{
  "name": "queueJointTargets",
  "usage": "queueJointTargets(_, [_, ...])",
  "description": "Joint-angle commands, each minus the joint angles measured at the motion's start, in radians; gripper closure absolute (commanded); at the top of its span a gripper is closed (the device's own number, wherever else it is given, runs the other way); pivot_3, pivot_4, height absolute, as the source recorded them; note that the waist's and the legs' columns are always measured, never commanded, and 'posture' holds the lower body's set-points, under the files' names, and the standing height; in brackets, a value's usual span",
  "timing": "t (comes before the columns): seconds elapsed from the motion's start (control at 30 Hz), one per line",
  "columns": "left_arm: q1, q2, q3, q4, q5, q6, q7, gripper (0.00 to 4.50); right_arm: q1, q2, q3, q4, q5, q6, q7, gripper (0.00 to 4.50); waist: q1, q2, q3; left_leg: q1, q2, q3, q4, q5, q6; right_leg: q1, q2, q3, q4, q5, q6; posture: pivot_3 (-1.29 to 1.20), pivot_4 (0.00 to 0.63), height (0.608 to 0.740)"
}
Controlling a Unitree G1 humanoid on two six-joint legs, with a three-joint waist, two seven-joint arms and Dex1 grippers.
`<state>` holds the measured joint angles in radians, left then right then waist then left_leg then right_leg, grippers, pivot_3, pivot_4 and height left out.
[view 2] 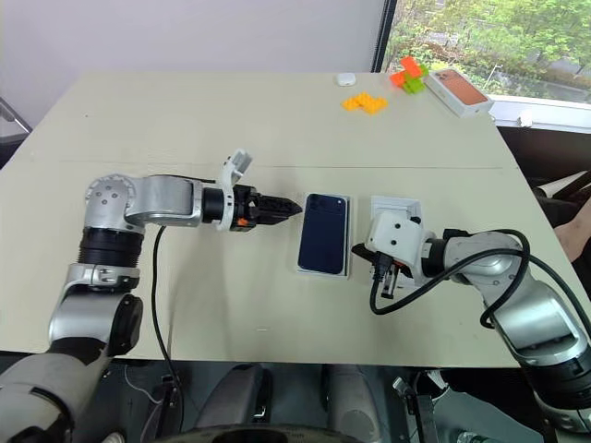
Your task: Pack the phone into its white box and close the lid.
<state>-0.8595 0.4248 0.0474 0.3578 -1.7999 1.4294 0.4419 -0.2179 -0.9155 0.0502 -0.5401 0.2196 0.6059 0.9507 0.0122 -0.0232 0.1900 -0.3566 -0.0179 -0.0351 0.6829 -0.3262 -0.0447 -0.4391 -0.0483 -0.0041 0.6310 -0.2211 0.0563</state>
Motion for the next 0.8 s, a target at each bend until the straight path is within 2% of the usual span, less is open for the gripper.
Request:
queueJointTargets(0.03, [0.017, 0.022, -0.009, -0.049, 0.037, -0.002, -0.025, 1.80, -0.021, -0.001, -0.002, -0.013, 0.007, -0.019, 0.001, 4.50, 0.000, 0.000, 0.000, 0.000, 0.000, 0.000, 0.000, 0.000, 0.000, 0.000, 0.000, 0.000, 0.000, 0.000, 0.000, 0.00, 0.150, 0.740])
queueJointTargets(0.23, [0.088, 0.084, -0.057, -0.193, 0.303, -0.018, -0.159, 1.80, -0.031, 0.003, 0.005, -0.008, 0.008, -0.020, -0.004, 4.50, -0.002, 0.000, 0.000, 0.000, 0.000, 0.000, 0.000, 0.000, 0.000, 0.000, 0.000, 0.000, 0.000, 0.000, 0.000, 0.00, 0.150, 0.740])
queueJointTargets(0.3, [0.117, 0.080, -0.043, -0.229, 0.339, -0.032, -0.230, 1.80, -0.030, 0.004, 0.006, -0.009, 0.006, -0.021, -0.006, 4.50, -0.001, 0.000, 0.000, 0.000, 0.000, 0.000, 0.000, 0.000, 0.000, 0.000, 0.001, 0.000, 0.000, 0.000, 0.000, 0.00, 0.150, 0.740])
queueJointTargets(0.4, [0.149, 0.085, -0.041, -0.302, 0.416, -0.062, -0.342, 2.66, -0.030, 0.007, 0.010, -0.008, 0.003, -0.023, -0.011, 4.50, 0.000, 0.000, 0.000, 0.000, 0.000, 0.000, 0.000, 0.000, 0.000, 0.000, 0.000, 0.000, 0.000, 0.000, 0.000, 0.00, 0.150, 0.740])
queueJointTargets(0.53, [0.173, 0.100, -0.080, -0.365, 0.559, -0.108, -0.437, 4.47, -0.040, 0.013, 0.015, -0.003, 0.000, -0.026, -0.018, 4.50, 0.000, 0.000, 0.000, 0.000, 0.000, 0.000, 0.000, 0.000, 0.000, 0.000, 0.000, 0.000, 0.000, 0.000, 0.000, 0.00, 0.150, 0.740])
queueJointTargets(0.63, [0.193, 0.119, -0.132, -0.429, 0.704, -0.196, -0.530, 4.47, -0.050, 0.022, 0.020, 0.001, -0.004, -0.030, -0.029, 4.50, -0.003, 0.000, 0.000, 0.000, 0.000, 0.001, 0.000, 0.000, 0.001, 0.000, 0.001, 0.000, 0.000, 0.000, 0.000, 0.00, 0.150, 0.740])
queueJointTargets(0.73, [0.204, 0.101, -0.135, -0.424, 0.766, -0.217, -0.577, 4.47, -0.083, 0.057, 0.029, 0.010, -0.008, -0.014, -0.064, 4.50, -0.002, 0.000, 0.000, 0.000, 0.001, 0.001, 0.000, 0.000, 0.001, 0.000, 0.001, 0.000, 0.000, 0.000, 0.000, 0.00, 0.150, 0.740])
queueJointTargets(0.8, [0.216, 0.099, -0.159, -0.437, 0.844, -0.279, -0.621, 4.47, -0.125, 0.098, 0.081, 0.021, -0.051, -0.017, -0.102, 4.50, -0.004, 0.000, 0.000, 0.000, 0.001, 0.001, 0.000, 0.000, 0.002, 0.000, 0.001, 0.000, 0.000, 0.000, 0.000, 0.00, 0.150, 0.740])
